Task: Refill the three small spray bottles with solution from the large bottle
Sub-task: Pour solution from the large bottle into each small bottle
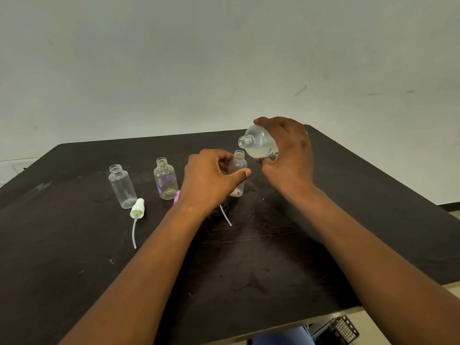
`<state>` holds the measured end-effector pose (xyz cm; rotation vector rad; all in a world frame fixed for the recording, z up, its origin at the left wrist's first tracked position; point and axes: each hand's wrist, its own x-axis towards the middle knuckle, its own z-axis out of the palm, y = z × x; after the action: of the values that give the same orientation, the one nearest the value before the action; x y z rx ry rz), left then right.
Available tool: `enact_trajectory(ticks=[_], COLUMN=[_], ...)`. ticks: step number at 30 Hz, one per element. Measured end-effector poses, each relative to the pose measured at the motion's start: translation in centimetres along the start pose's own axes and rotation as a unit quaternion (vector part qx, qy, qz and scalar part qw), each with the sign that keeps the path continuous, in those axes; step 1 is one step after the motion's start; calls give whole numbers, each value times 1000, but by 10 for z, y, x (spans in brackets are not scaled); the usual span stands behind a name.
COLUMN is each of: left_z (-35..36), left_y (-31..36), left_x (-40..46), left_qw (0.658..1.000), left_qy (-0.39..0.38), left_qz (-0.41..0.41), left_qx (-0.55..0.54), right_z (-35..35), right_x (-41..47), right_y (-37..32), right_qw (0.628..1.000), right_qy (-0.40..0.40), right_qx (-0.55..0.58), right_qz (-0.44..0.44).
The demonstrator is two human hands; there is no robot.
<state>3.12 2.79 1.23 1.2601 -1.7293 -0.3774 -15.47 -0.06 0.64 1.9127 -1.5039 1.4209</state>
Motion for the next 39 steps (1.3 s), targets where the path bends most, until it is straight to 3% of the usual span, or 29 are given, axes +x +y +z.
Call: enact_trajectory(ticks=[39], left_z=[0], left_y=[2], left_x=[0], left_qw=[1000], left_qy=[-3], left_qz=[16], left_qx=[17], right_z=[-4], right_x=[1], right_y=[-3], right_qw=[1000], right_qy=[-5], right_qx=[8], right_qz=[8])
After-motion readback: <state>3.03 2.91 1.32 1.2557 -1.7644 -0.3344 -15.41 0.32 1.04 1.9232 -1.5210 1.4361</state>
